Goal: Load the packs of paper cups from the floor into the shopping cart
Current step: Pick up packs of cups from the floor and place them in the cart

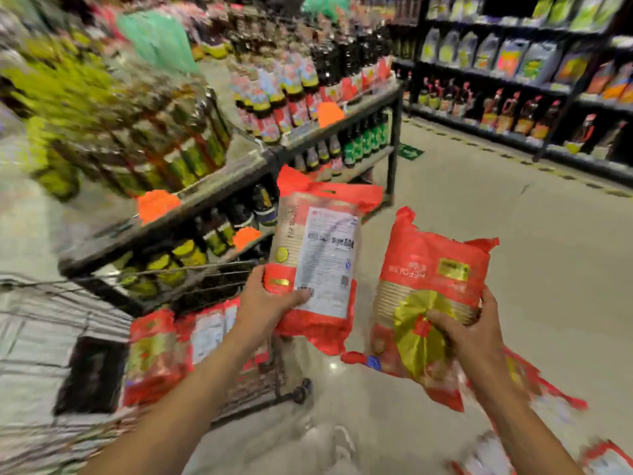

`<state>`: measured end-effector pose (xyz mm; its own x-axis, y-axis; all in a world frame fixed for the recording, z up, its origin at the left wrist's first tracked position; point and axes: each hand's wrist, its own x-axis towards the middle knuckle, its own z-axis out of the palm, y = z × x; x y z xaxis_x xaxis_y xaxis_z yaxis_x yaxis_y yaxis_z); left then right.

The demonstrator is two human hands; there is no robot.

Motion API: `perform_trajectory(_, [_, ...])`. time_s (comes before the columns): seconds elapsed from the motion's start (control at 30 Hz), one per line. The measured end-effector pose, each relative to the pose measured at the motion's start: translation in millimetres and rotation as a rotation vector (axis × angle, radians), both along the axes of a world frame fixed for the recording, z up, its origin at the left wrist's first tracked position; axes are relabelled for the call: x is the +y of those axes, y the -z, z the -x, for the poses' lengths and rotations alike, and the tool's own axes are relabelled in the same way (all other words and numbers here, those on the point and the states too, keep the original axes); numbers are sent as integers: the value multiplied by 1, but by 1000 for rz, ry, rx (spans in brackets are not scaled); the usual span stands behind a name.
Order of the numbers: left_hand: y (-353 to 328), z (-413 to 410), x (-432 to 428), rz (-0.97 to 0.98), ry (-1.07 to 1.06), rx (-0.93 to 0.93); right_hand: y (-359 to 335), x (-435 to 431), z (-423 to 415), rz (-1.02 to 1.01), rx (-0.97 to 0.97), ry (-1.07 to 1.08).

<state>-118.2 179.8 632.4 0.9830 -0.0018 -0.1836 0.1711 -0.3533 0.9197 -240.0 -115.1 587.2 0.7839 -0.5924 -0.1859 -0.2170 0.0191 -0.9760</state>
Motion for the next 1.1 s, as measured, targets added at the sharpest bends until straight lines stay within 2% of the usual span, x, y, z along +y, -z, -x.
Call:
perform_trajectory(0.17, [-27,52,158,3,-295,-14,-27,129,-39,-59,-77,-246])
perform_trajectory(0.3, [-20,69,269,68,-458,45,-29,230,-66,-56,-33,-417])
perform_trajectory(0.47, [20,47,375,147,-530,104,-3,333,-111,-18,48,-454])
perform_trajectory(0.6, [84,1,441,208,-544,221,35,399,-148,46,181,-376])
perform_trajectory(0.87, [191,-83,460,273,-472,463,115,446,-205,105,386,-247])
perform_trajectory(1.1, [281,-140,412,135,-396,592,216,435,-261,156,528,-321])
